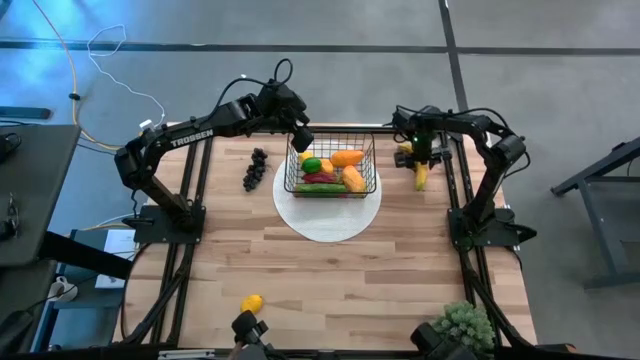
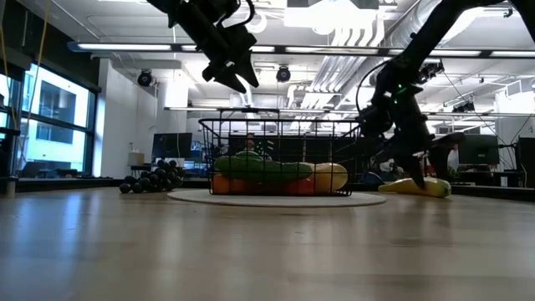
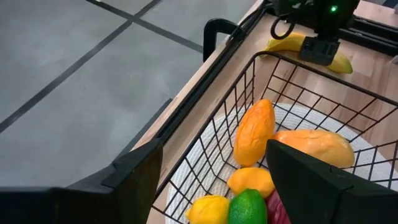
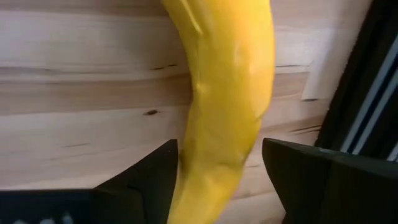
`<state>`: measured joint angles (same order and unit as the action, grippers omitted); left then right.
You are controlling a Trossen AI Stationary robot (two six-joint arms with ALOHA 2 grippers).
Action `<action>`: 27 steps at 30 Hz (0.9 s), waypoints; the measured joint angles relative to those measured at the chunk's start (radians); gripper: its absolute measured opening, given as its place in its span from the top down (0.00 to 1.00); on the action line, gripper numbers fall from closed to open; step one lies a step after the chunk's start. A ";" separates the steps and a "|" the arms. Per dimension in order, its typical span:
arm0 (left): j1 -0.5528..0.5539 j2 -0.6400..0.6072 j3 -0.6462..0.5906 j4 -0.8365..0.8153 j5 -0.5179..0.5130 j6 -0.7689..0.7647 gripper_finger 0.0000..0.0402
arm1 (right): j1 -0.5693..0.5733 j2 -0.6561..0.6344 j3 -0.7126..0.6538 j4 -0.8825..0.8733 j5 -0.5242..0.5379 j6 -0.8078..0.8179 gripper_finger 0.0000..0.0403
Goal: Build produce basket
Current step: Put the banana into the wire basket
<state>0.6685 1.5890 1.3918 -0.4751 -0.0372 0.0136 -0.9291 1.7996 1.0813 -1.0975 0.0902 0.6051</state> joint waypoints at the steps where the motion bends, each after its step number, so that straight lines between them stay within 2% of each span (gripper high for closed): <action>1: 0.000 0.000 0.000 0.000 0.000 0.000 0.31 | 0.000 0.000 -0.005 0.002 0.011 0.001 0.48; 7: 0.000 0.000 0.000 0.000 0.000 -0.001 0.31 | -0.002 -0.001 -0.049 0.059 0.026 0.043 0.63; 13: 0.000 0.000 0.000 -0.019 -0.001 0.047 0.31 | -0.001 -0.009 -0.049 0.042 0.021 0.016 0.76; 19: 0.018 0.000 0.000 -0.065 0.000 0.049 0.31 | 0.010 -0.107 -0.042 0.035 0.002 0.038 0.77; 27: 0.061 0.000 0.000 -0.084 0.000 0.050 0.31 | 0.060 -0.347 -0.042 0.065 -0.055 0.165 0.77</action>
<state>0.7295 1.5890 1.3918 -0.5587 -0.0372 0.0639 -0.8688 1.4524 1.0389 -1.0328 0.0353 0.7700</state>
